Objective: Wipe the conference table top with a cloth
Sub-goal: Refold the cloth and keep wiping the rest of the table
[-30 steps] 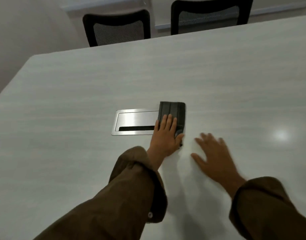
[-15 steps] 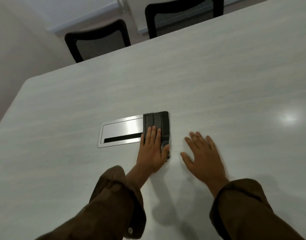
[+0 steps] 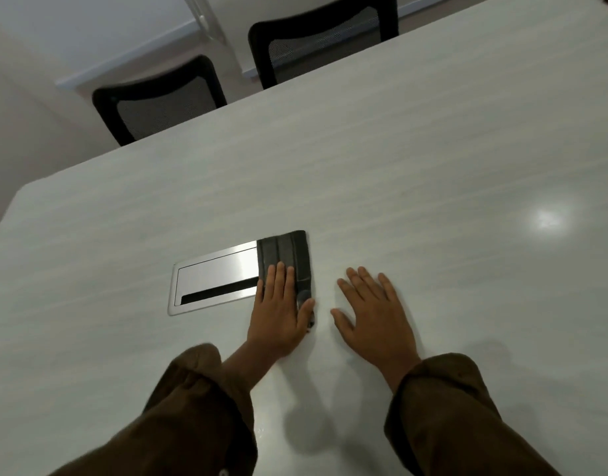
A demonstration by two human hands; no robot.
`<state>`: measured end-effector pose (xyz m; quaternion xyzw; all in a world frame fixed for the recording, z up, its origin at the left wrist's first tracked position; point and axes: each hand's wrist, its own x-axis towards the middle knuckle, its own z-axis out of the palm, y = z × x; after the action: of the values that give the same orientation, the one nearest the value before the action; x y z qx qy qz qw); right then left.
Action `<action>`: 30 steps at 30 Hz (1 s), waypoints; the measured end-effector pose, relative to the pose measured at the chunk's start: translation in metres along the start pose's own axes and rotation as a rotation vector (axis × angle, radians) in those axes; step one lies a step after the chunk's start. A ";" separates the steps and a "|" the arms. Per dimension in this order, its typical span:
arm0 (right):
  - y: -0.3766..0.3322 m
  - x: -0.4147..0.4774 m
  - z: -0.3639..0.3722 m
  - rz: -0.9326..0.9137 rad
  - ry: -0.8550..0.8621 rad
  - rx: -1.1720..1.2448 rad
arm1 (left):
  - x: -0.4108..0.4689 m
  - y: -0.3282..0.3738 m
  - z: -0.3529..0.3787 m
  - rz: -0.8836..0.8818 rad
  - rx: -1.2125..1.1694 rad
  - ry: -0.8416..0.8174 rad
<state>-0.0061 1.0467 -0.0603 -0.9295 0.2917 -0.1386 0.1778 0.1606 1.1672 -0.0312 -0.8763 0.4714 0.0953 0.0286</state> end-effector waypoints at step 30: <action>0.122 -0.091 -0.073 -0.057 0.036 0.022 | -0.189 -0.005 0.038 -0.615 -0.202 0.133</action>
<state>-0.1642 0.9886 -0.0587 -0.9329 0.2666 -0.1634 0.1786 0.0582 1.3308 -0.0319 -0.9803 0.1737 0.0710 -0.0616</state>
